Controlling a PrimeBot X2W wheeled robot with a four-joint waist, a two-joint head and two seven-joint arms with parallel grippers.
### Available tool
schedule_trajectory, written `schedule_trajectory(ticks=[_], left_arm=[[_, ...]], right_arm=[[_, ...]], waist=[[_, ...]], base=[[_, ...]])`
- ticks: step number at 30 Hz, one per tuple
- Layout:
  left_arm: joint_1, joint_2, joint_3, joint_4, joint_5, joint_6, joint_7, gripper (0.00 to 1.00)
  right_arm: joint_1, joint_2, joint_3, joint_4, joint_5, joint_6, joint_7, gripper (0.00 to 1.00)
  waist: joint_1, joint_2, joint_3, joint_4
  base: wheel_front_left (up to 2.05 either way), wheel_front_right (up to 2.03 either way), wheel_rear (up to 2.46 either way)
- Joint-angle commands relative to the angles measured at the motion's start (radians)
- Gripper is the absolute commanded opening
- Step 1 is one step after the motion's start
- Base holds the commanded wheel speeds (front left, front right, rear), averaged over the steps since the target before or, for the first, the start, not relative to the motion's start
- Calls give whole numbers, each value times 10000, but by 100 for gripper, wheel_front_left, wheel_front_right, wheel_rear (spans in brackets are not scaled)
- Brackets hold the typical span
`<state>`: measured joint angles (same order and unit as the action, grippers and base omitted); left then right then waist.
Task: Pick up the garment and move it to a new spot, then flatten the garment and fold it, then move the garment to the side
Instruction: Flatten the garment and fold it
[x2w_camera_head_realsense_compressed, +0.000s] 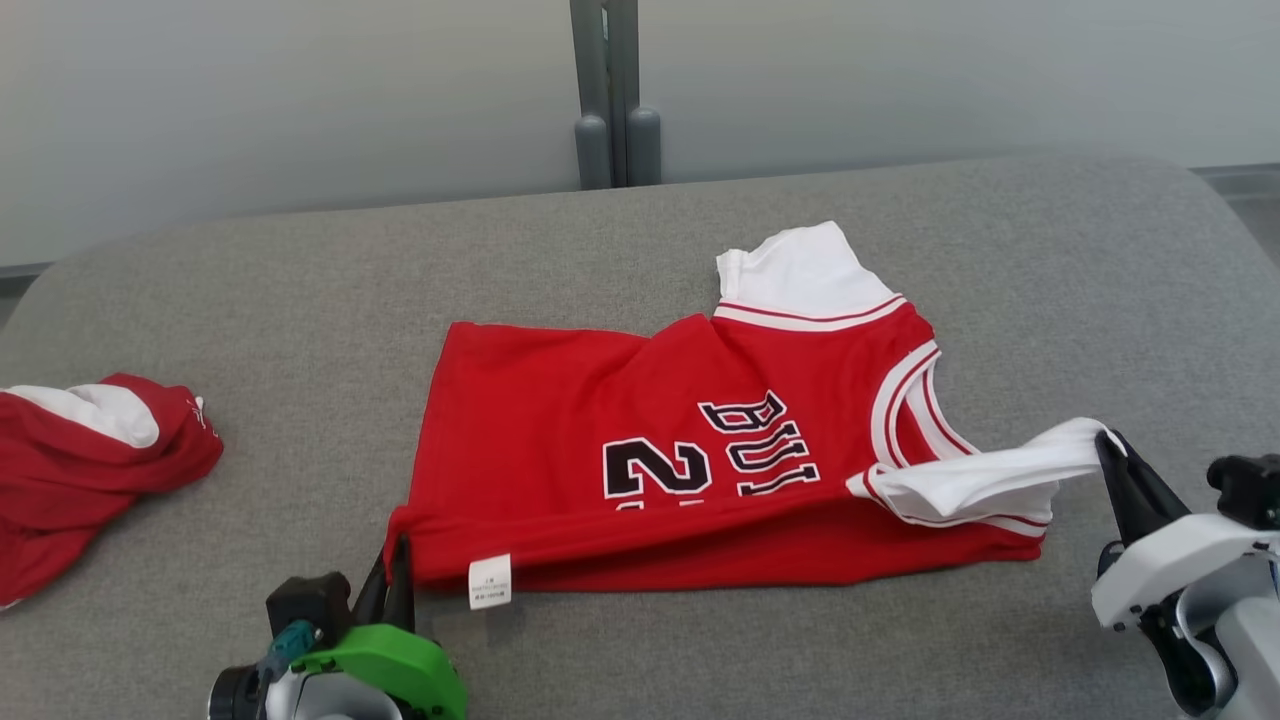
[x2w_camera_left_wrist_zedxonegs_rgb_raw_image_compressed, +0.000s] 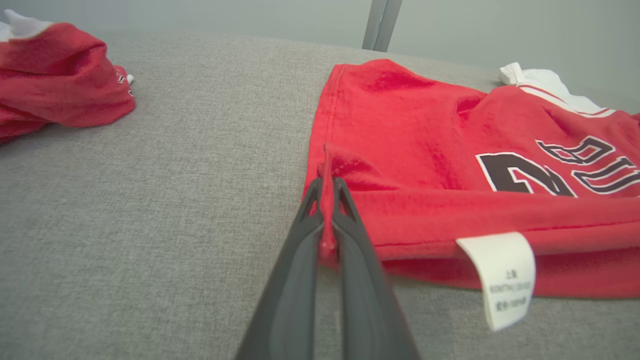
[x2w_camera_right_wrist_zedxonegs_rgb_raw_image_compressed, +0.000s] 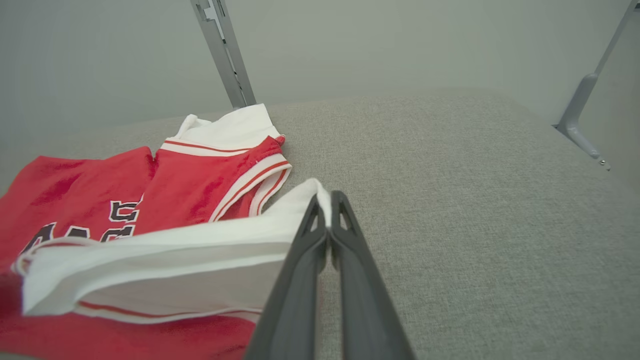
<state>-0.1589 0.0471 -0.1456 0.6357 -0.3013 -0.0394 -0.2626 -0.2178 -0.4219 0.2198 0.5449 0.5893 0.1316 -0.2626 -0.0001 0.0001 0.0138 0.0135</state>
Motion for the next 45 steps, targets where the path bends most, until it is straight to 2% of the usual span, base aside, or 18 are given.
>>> schedule_trajectory(ticks=[1, 12, 13, 14, 15, 16, 21, 24, 27, 31, 34, 45], left_arm=[[-416, 66, -122, 149, -81, 110, -29, 0], [-1559, 69, -864, 599, -565, 504, -29, 1], [-1642, 67, -924, 631, -560, 526, -29, 17], [-1735, 66, -966, 636, -582, 574, -29, 38], [-1817, 67, -989, 630, -602, 592, -29, 80], [-1876, 67, -1008, 612, -620, 613, -29, 100], [-1892, 70, -750, -108, -538, 920, -29, 100], [-1473, 64, -458, -724, -373, 1069, -28, 100], [-1057, 63, -222, -1085, -255, 1045, -18, 100], [-516, 58, -90, -1271, -289, 1051, -18, 100], [-227, 63, -52, -1266, -351, 1039, -18, 100], [-424, 61, -277, -1154, -392, 992, -18, 100]], right_arm=[[-436, -9, 161, 309, -45, -19, -30, 0], [-1983, -8, 748, 1595, 138, -19, -30, 0], [-2056, 53, 800, 1705, 179, -19, -30, 0], [-2174, 106, 842, 1786, 218, -19, -30, 0], [-2308, 139, 849, 1806, 264, -17, -30, 28], [-2408, 172, 812, 1826, 318, -19, -30, 100], [-2384, 155, 149, 1268, 342, -17, -30, 100], [-1692, 272, -530, 542, 174, -17, -28, 100], [-941, 399, -771, -128, 86, -17, -28, 100], [-26, 493, -381, -402, 212, -17, -30, 100], [228, 575, -166, -174, 413, -17, -30, 100], [-281, 719, 929, 1145, 744, -16, -27, 100]], waist=[[1, -1, 406, 49], [1, -1, 1481, 146], [1, -1, 1560, 141], [1, -1, 1642, 133], [1, -1, 1710, 125], [1, -1, 1763, 119], [1, -1, 1909, 106], [1, -1, 1863, 89], [1, -1, 1752, 19], [1, -1, 1635, -89], [1, -1, 1595, -131], [1, -1, 1667, 242]], base=[[0, 0, 0], [0, 0, 0], [0, 0, 0], [0, 0, 0], [0, 0, 0], [0, 0, 0], [0, 0, 0], [0, 0, 0], [0, 0, 0], [0, 0, 0], [0, 0, 0], [0, 0, 0]])
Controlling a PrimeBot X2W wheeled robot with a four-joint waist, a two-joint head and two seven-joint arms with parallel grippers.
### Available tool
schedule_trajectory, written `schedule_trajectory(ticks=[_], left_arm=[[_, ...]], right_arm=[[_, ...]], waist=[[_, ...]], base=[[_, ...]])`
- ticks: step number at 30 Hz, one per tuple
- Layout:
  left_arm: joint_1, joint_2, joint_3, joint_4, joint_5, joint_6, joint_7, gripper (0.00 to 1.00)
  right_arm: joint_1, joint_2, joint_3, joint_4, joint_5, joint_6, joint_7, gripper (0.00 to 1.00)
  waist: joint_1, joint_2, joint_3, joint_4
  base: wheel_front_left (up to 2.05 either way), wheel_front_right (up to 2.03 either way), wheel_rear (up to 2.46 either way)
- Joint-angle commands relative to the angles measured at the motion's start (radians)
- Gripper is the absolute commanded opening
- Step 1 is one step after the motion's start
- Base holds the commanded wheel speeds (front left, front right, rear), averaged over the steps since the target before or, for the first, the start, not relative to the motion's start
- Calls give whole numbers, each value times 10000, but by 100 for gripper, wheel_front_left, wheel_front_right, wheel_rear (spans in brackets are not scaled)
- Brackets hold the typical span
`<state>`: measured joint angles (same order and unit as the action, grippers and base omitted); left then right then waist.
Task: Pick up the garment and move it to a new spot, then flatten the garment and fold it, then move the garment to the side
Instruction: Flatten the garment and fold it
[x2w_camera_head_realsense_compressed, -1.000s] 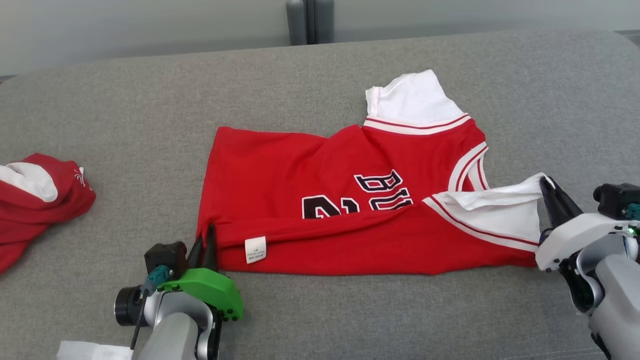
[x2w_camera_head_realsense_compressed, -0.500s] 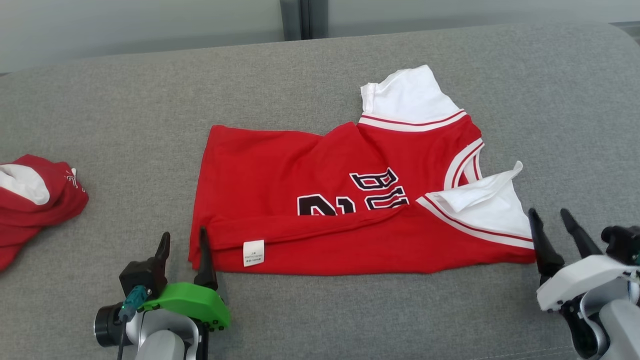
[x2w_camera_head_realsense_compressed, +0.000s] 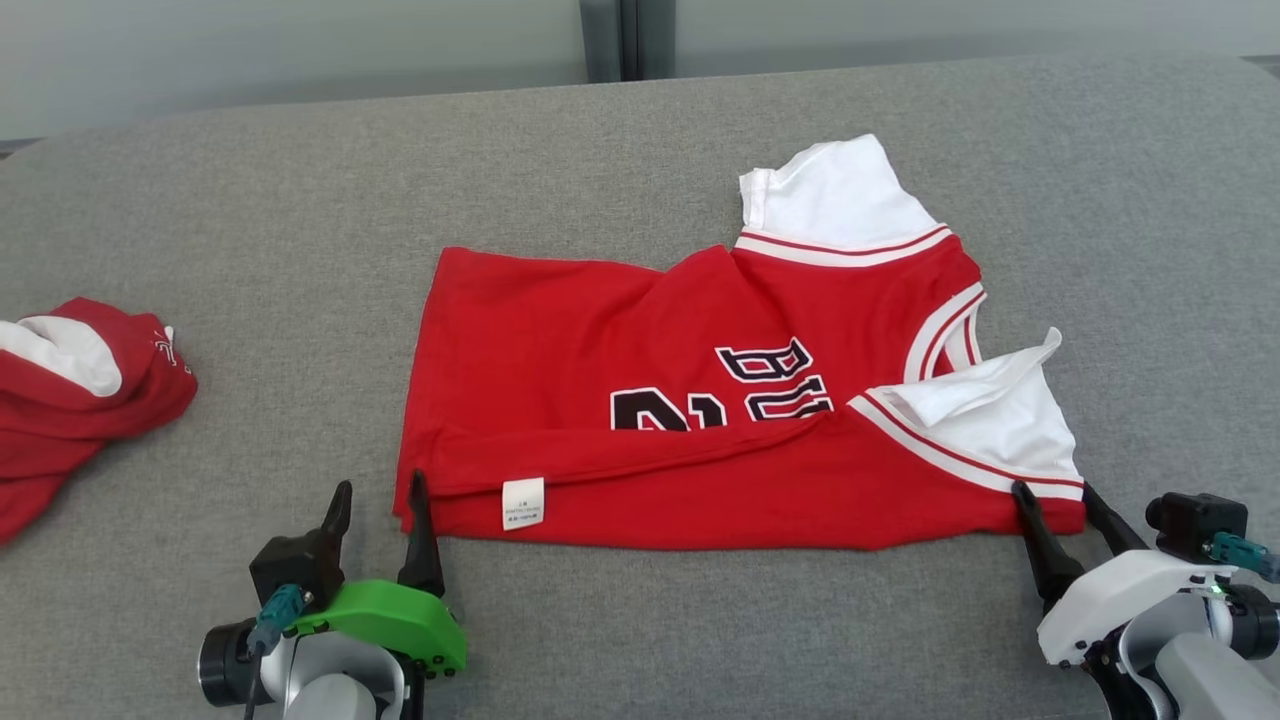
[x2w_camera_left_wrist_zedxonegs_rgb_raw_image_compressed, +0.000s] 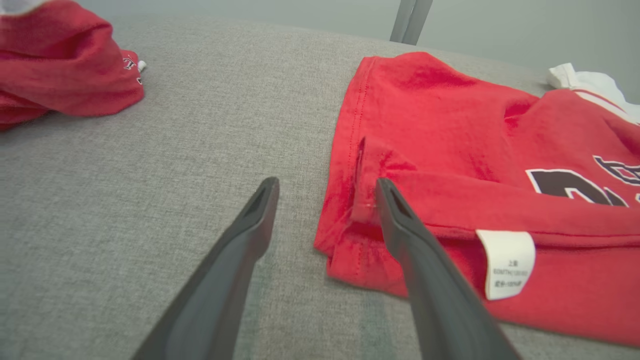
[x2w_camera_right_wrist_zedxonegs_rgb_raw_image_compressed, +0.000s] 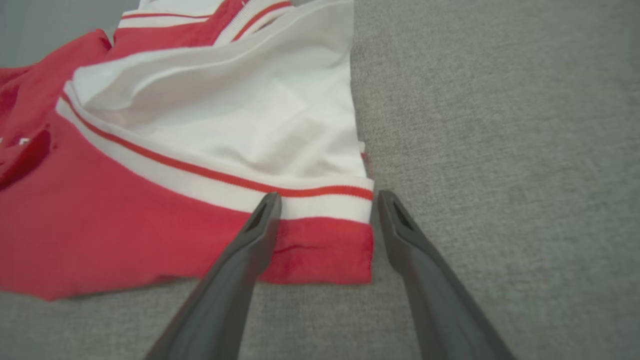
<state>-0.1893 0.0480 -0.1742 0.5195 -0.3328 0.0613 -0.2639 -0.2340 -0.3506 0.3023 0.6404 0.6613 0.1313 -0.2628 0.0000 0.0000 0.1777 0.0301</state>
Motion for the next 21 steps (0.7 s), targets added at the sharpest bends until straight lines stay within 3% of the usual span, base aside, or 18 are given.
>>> schedule_trajectory(ticks=[1, 2, 3, 4, 11, 15, 21], left_arm=[[-128, 51, 26, 20, -124, -13, -5, 100], [-140, 51, 40, 18, -190, -42, -5, 100], [-152, 50, 3, 38, -170, -100, -3, 100], [-165, 48, -24, 65, -169, -126, -5, 100], [-198, 50, -84, 354, -492, -231, -5, 100], [-250, 48, -351, 754, -835, -608, -3, 100], [-43, 50, -482, 756, -832, -814, -5, 100]], right_arm=[[-163, 8, 198, 360, 50, -12, -5, 100], [-219, 6, 280, 460, 84, -12, -3, 69], [-277, 0, 346, 527, 99, -12, -2, 16], [-300, -21, 462, 591, 103, -12, -2, 0], [-417, -378, 507, 351, 96, -21, -5, 0], [-401, -441, 490, -28, 58, -17, -16, 0], [-383, -480, 545, -328, 94, -15, -16, 0]], waist=[[0, 0, 37, 98], [0, 0, 45, 117], [0, 0, 53, 129], [0, 0, 62, 139], [0, 0, 89, 61], [0, 0, 121, -49], [0, 0, 156, -191]], base=[[0, 0, 0], [0, 0, 0], [0, 0, 0], [0, 0, 0], [0, 0, 0], [0, 0, 0], [0, 0, 0]])
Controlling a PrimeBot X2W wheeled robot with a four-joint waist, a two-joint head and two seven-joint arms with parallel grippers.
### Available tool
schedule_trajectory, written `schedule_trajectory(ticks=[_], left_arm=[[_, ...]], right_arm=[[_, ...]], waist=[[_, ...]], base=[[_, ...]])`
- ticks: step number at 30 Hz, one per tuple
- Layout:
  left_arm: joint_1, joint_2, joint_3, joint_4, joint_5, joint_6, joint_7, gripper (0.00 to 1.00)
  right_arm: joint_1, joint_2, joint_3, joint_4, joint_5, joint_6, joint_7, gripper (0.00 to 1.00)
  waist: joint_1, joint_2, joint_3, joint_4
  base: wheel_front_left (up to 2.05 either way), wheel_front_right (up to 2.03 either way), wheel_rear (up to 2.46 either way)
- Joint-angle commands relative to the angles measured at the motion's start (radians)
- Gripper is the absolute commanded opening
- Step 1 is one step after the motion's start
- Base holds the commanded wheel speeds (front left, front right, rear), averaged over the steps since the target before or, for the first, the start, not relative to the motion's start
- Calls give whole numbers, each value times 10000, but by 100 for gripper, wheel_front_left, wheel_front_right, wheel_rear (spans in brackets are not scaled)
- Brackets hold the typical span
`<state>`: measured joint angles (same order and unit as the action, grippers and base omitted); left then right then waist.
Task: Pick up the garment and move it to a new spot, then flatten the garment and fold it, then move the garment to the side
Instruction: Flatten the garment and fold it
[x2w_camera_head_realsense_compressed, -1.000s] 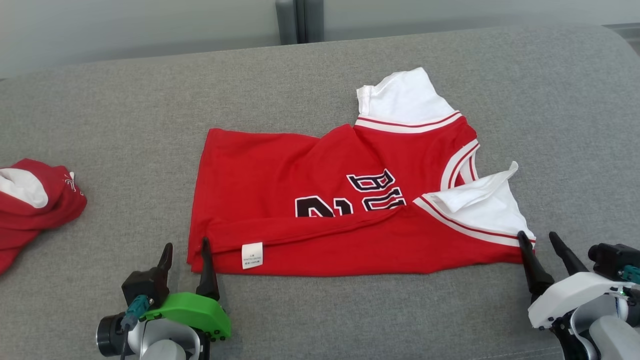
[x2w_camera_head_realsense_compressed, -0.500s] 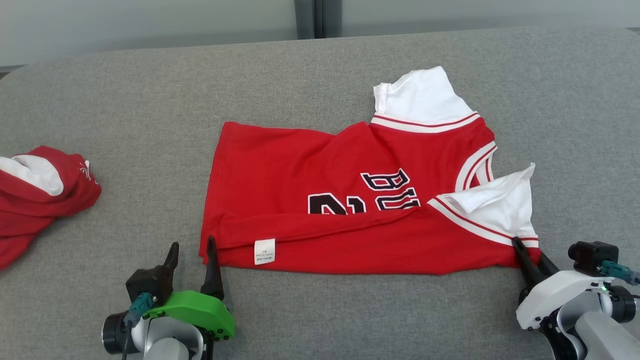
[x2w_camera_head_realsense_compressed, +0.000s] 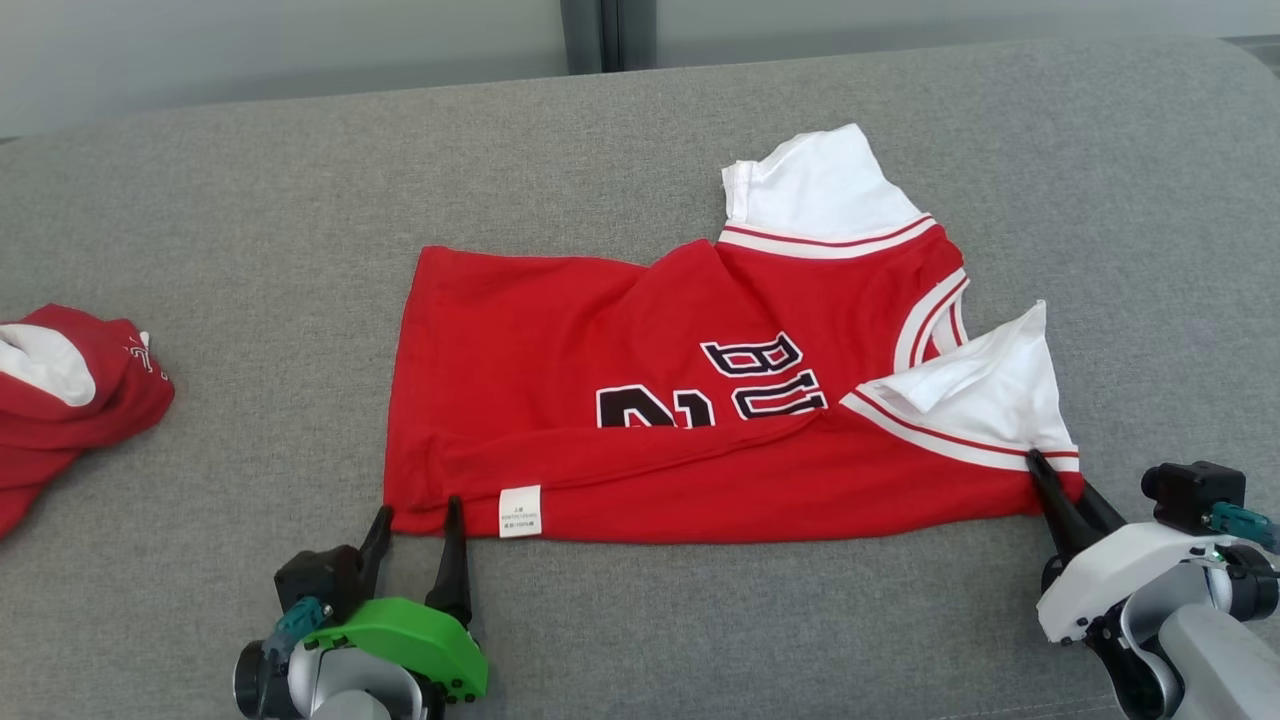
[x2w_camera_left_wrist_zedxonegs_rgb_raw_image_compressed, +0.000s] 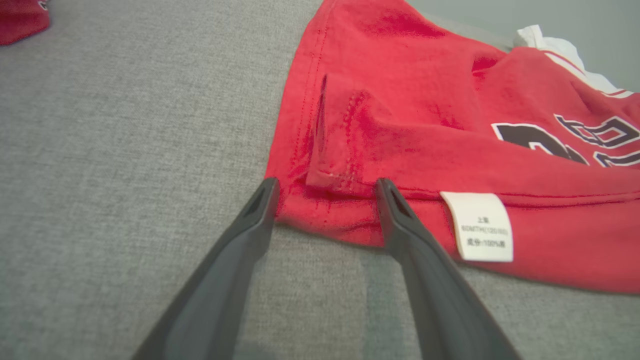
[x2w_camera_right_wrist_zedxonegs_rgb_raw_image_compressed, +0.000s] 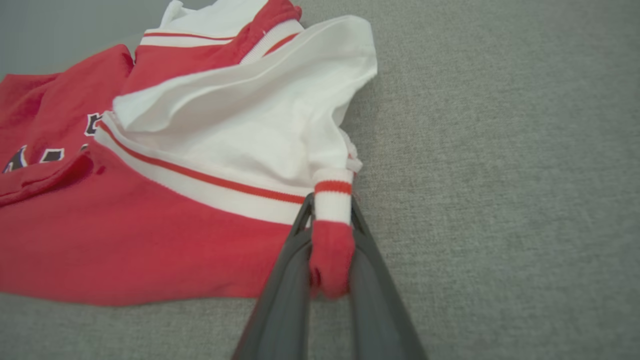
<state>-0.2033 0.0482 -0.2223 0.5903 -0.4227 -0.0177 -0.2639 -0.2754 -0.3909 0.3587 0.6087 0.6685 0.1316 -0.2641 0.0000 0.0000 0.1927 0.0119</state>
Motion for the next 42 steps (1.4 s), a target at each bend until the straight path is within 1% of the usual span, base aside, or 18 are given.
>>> schedule_trajectory(ticks=[1, 5, 10, 11, 12, 13, 16, 19, 21, 26, 28, 29, 35, 42], left_arm=[[109, 49, -34, 115, 129, -9, -5, 100], [73, 48, -80, 375, 257, 77, 6, 100], [-40, 51, 92, 542, 336, 152, 6, 100], [-61, 51, 95, 587, 346, 160, 9, 78], [-106, 51, 98, 636, 362, 134, 11, 35], [-127, 48, 59, 703, 365, 37, 12, 0], [-260, 23, -45, 889, 215, -108, 15, 0], [-277, 25, -167, 964, 6, -348, 15, 0], [-152, 25, -216, 986, -79, -462, 9, 0], [391, 46, -24, 1013, -166, -582, 5, 0], [697, 46, 73, 1096, -114, -610, 3, 0], [697, 46, 73, 1096, -114, -610, 3, 0], [1445, 68, 554, 1222, 118, -576, -3, 0], [2132, 88, 1118, 2013, 355, -424, 5, 0]], right_arm=[[44, -72, -47, -23, 38, -19, -2, 0], [79, -66, -112, -15, 24, -19, -2, 0], [53, -63, -137, -37, 22, -19, -2, 0], [41, -62, -143, -43, 19, -20, -2, 0], [32, -62, -144, -46, 8, -20, -2, 0], [25, -59, -140, -51, -5, -19, -2, 0], [-6, -71, -127, -52, -12, -20, -2, 0], [6, -20, -131, -43, -6, -19, -2, 0], [151, 40, -151, -7, 4, -19, -2, 0], [591, 171, -201, 201, 53, -19, -2, 0], [845, 220, -208, 293, 66, -19, -2, 0], [845, 220, -208, 293, 66, -19, -2, 0], [1528, 296, -260, 252, 91, -19, -3, 0], [2280, 194, -144, 1, 258, -22, -14, 0]], waist=[[0, 0, 4, -17], [0, 0, 37, -41], [0, 0, 75, -87], [0, 0, 78, -98], [0, 0, 81, -107], [0, 0, 78, -116], [0, 0, 63, -128], [0, 0, -91, -114], [0, 0, -297, -73], [0, 0, -1149, 75], [0, 0, -1580, 155], [0, 0, -1580, 155], [0, 0, -2362, 405], [0, 0, -2640, 591]], base=[[0, 0, 0], [0, 0, 0], [0, 0, 0], [0, 0, 0], [0, 0, 0], [0, 0, 0], [0, 0, 0], [0, 0, 0], [0, 0, 0], [0, 0, 0], [0, 0, 0], [0, 0, 0], [0, 0, 0], [0, 0, 0]])
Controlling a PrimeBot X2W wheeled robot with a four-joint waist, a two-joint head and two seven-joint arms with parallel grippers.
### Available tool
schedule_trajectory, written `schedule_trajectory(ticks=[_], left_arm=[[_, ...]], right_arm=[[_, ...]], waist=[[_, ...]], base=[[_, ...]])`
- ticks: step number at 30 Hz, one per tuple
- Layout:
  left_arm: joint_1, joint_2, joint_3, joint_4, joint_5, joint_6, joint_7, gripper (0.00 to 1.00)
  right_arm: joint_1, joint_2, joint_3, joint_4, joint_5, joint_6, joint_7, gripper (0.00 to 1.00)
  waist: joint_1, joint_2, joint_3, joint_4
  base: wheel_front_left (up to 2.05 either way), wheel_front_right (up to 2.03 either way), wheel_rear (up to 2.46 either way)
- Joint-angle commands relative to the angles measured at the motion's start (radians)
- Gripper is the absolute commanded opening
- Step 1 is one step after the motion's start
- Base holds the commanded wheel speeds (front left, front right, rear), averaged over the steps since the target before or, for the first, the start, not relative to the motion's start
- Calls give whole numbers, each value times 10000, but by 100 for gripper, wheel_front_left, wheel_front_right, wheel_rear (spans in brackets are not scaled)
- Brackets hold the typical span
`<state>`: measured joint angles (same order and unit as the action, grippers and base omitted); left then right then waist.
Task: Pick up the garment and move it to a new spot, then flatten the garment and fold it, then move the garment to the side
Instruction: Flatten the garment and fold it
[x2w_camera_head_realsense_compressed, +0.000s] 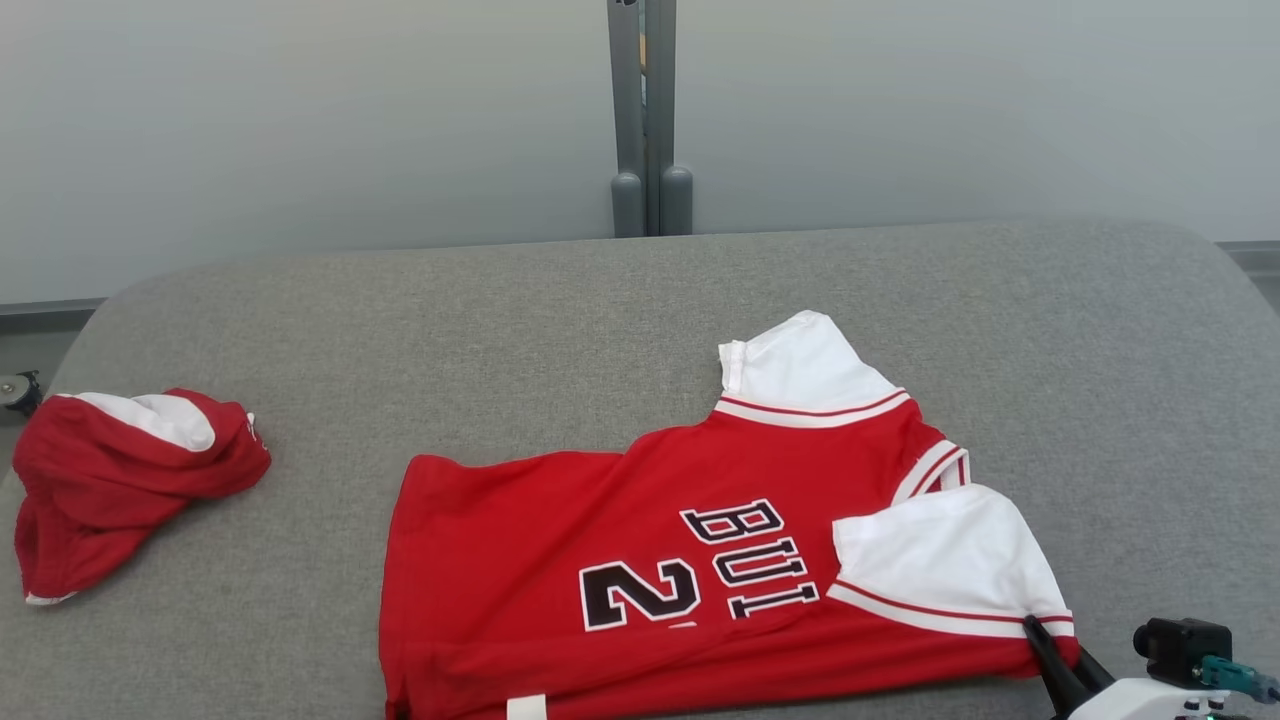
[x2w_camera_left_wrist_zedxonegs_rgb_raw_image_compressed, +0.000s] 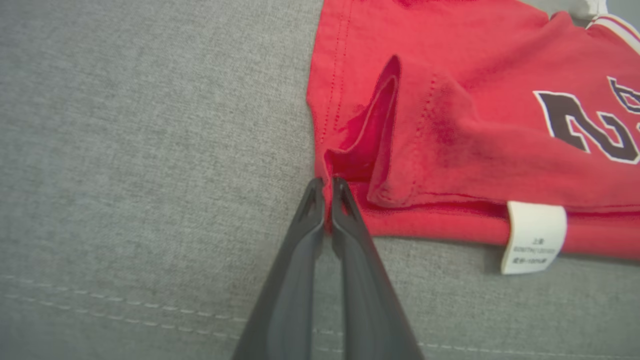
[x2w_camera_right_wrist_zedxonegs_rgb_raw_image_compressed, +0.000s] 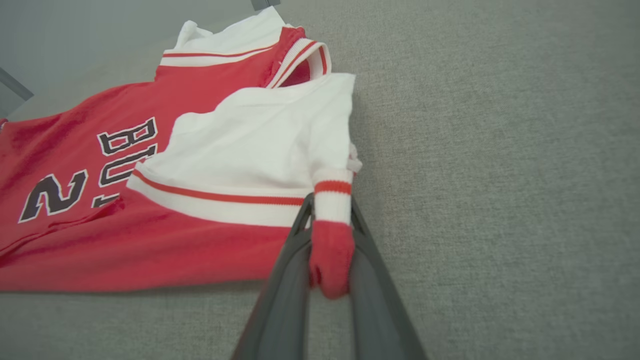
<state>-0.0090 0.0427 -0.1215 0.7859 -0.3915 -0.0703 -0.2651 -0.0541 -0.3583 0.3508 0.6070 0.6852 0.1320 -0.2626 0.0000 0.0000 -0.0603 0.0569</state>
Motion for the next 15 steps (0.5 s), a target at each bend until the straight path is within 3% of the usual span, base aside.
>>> schedule_trajectory(ticks=[1, 4, 5, 6, 7, 8, 9, 10, 15], left_arm=[[207, 151, 174, 167, 90, 134, 16, 0], [155, 157, 200, 428, 116, 103, 22, 0], [105, 157, 165, 473, 130, 105, 27, 0], [39, 157, 110, 460, 117, 102, 28, 0], [-40, 151, 34, 381, 174, 106, 27, 16], [-98, 138, -54, 310, 173, 105, 28, 47], [-160, 121, -134, 194, 135, 105, 27, 95], [-239, 111, -216, 72, 206, 108, 25, 100], [-369, 104, -392, -531, 200, 188, 12, 100]], right_arm=[[127, -133, -36, 18, 137, -26, -28, 0], [228, -128, 78, 113, 277, -26, -30, 0], [205, -128, 12, 195, 303, -26, -30, 25], [165, -123, -43, 314, 318, -27, -30, 100], [86, -119, -41, 354, 277, -27, -30, 100], [-25, -106, -164, 310, 203, -23, -30, 100], [-76, -95, -303, 279, 97, -21, -30, 100], [-97, -77, -478, 239, 3, -20, -30, 100], [-112, 129, -1490, -93, -768, -20, -30, 100]], waist=[[0, 0, -82, 159], [0, 0, -3, 200], [0, 0, 19, 212], [0, 0, 43, 225], [0, 0, 68, 232], [0, 0, 94, 231], [0, 0, 124, 234], [0, 0, 155, 234], [0, 0, 284, 190]], base=[[0, 0, 0], [0, 0, 0], [0, 0, 0], [0, 0, 0], [0, 0, 0], [0, 0, 0], [0, 0, 0], [0, 0, 0], [0, 0, 0]])
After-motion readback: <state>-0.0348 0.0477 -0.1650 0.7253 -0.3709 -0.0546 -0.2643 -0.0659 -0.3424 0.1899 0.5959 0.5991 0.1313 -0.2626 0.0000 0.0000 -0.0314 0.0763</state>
